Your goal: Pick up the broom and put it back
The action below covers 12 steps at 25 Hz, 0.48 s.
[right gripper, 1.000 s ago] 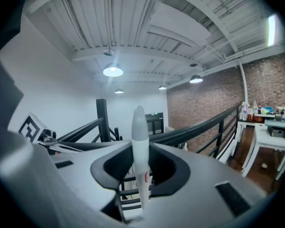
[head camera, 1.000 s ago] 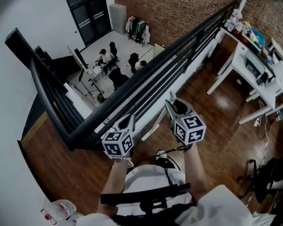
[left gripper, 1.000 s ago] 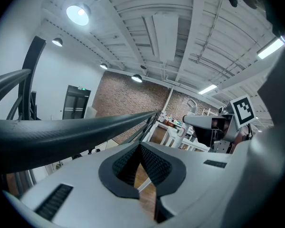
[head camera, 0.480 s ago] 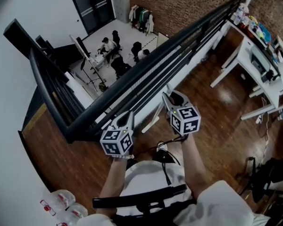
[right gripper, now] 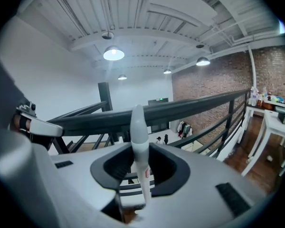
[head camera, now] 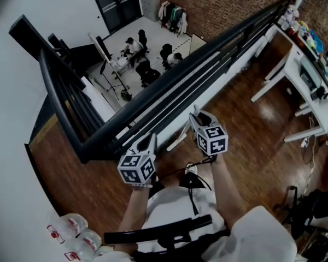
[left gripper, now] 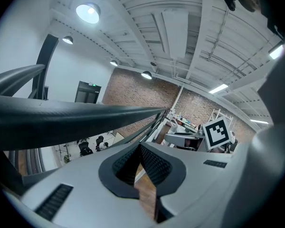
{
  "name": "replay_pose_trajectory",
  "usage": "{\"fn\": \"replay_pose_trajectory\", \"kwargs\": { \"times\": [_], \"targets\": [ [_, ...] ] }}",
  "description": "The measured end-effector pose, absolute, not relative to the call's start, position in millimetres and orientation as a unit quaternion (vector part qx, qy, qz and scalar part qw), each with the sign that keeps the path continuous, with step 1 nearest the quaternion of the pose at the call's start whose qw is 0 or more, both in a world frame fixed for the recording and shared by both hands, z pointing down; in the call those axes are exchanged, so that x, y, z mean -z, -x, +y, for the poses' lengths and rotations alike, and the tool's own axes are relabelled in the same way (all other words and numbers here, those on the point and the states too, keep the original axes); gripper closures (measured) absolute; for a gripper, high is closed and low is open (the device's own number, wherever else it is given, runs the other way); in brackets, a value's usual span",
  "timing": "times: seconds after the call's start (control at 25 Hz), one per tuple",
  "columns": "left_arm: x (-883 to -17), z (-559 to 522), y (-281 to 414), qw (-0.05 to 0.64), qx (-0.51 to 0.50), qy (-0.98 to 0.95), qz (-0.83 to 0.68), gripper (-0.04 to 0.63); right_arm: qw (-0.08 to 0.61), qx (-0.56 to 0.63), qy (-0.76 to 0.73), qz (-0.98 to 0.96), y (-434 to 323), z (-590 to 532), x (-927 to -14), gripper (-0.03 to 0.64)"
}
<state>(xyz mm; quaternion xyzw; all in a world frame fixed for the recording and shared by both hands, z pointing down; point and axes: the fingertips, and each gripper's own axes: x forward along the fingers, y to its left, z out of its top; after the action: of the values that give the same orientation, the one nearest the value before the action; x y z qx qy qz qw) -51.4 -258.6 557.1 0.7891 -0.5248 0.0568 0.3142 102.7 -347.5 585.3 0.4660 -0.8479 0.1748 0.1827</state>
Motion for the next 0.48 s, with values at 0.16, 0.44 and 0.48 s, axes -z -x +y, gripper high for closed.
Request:
{"fn": "replay_pose_trajectory", "kwargs": {
  "times": [0.16, 0.44, 0.48],
  "targets": [
    [-558, -262, 54, 0.315, -0.058, -0.785, -0.53, 0.607, 0.207, -0.184, -0.458, -0.845, -100, -354, -616, 0.489],
    [-562, -267, 56, 0.32, -0.062, -0.78, -0.534, 0.607, 0.257, -0.194, -0.436, -0.84, -85, -369, -662, 0.489],
    [-563, -267, 57, 0.321, -0.063, -0.779, -0.534, 0.607, 0.263, -0.196, -0.432, -0.84, -81, -371, -668, 0.489]
  ]
}}
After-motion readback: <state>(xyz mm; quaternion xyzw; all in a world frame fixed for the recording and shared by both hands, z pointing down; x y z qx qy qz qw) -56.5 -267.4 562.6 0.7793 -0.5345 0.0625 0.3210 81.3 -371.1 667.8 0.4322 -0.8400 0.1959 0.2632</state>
